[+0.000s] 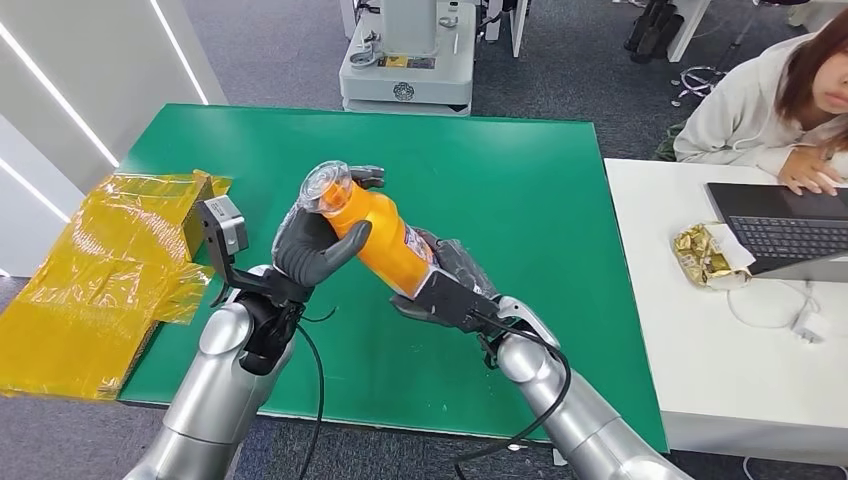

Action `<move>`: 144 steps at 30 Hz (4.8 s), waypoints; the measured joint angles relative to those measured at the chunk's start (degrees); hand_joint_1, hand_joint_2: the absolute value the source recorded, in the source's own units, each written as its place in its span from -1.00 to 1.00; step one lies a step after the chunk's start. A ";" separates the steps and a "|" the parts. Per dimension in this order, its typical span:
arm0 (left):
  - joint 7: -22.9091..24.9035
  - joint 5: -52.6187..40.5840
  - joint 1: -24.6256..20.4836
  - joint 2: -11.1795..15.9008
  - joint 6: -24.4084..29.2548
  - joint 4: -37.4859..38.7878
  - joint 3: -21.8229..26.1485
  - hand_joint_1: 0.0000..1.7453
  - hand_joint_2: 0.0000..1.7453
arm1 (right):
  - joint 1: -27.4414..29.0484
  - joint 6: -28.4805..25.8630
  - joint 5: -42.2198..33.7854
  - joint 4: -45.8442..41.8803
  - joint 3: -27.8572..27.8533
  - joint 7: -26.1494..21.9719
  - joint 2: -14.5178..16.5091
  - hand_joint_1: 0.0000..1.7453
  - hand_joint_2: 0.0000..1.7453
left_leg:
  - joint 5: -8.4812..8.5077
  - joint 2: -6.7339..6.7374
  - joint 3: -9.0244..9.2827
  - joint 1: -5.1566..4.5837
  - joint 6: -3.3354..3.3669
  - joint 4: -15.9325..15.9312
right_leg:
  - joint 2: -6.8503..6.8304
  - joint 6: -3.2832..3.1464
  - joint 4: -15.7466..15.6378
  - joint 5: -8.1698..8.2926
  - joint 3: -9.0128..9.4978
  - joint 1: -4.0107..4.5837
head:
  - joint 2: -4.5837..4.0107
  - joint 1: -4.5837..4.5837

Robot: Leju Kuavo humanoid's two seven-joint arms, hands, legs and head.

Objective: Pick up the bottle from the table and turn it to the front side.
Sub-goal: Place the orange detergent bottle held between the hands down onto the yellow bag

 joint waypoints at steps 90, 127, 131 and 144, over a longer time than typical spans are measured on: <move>24.59 -106.19 -7.31 16.79 29.54 38.34 -1.13 1.00 1.00 | 38.67 -9.06 6.24 -50.34 -21.46 -3.99 -11.49 -1.00 1.00 | -0.03 0.10 -0.09 0.00 -0.02 -0.06 | 0.13 0.00 -0.02 -0.02 -0.16 0.00 | 0.00 0.00; 13.19 -105.68 -12.02 14.90 35.85 52.98 1.84 -1.00 1.00 | 37.00 -6.09 7.57 -49.64 -21.79 -3.22 -9.68 -1.00 1.00 | 0.00 0.01 0.08 -0.01 -0.01 -0.08 | -0.02 0.00 -0.01 -0.02 0.07 -0.01 | 0.00 -0.01; 13.18 -105.68 -12.01 14.66 35.88 52.98 2.14 -1.00 1.00 | 36.99 -6.08 7.57 -49.49 -21.79 -3.22 -9.68 -1.00 1.00 | 0.00 0.00 0.09 -0.01 -0.01 -0.08 | -0.04 0.00 -0.01 -0.02 0.09 -0.01 | 0.00 -0.01; 4.74 -94.32 -9.20 12.36 38.09 49.91 6.13 -1.00 1.00 | 36.10 -4.70 7.02 -48.26 -21.79 -3.49 -9.67 -1.00 1.00 | 0.01 -0.01 0.12 -0.02 -0.01 -0.08 | -0.06 0.00 -0.01 -0.01 0.13 -0.02 | 0.00 0.00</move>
